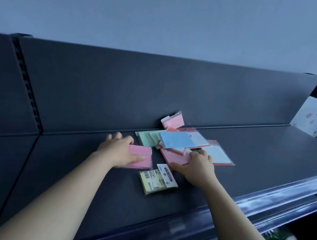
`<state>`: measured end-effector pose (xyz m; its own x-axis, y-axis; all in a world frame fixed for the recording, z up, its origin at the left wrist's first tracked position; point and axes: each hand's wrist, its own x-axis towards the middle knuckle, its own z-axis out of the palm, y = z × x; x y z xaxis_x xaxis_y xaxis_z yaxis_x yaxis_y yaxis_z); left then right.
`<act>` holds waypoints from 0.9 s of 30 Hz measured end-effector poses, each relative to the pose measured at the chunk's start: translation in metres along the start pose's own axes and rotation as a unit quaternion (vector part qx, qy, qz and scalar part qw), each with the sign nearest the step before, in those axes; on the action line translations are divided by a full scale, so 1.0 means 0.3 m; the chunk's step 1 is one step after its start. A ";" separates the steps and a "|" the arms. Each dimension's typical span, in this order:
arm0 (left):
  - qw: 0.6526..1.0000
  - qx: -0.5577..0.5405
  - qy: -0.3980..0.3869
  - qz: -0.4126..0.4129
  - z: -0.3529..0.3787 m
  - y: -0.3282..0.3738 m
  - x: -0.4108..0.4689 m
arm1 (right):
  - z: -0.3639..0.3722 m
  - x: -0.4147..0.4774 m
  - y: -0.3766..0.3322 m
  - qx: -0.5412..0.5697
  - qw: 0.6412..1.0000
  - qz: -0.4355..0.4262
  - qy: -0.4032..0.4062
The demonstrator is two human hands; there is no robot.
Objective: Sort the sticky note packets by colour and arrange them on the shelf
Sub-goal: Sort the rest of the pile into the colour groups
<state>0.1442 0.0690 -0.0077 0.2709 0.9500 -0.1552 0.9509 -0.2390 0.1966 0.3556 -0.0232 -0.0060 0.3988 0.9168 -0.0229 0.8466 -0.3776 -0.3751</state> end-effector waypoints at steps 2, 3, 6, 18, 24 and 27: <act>0.999 -0.017 0.031 -0.028 0.011 -0.005 -0.027 | -0.003 0.006 -0.004 0.001 1.000 0.008 -0.003; 0.998 -0.009 0.050 -0.041 0.015 -0.005 -0.040 | -0.003 0.010 -0.006 0.003 1.000 0.019 -0.004; 0.989 0.050 0.121 -0.066 0.010 0.004 -0.073 | -0.014 0.020 0.002 0.041 0.998 0.052 0.005; 0.924 -0.300 0.233 -0.044 -0.010 0.017 -0.204 | -0.127 -0.062 0.131 0.299 0.938 -0.029 0.175; 0.885 -0.384 0.261 -0.037 -0.023 -0.023 -0.309 | -0.158 -0.111 0.019 0.362 0.911 -0.093 0.176; 0.855 -0.434 0.278 -0.062 -0.036 -0.086 -0.370 | -0.120 -0.138 -0.090 0.368 0.910 -0.121 0.146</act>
<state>0.0879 -0.0282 0.0148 -0.1660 0.9637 0.2093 0.4326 -0.1195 0.8936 0.3291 -0.0556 0.0385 0.4003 0.8472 0.3494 0.4994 0.1179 -0.8583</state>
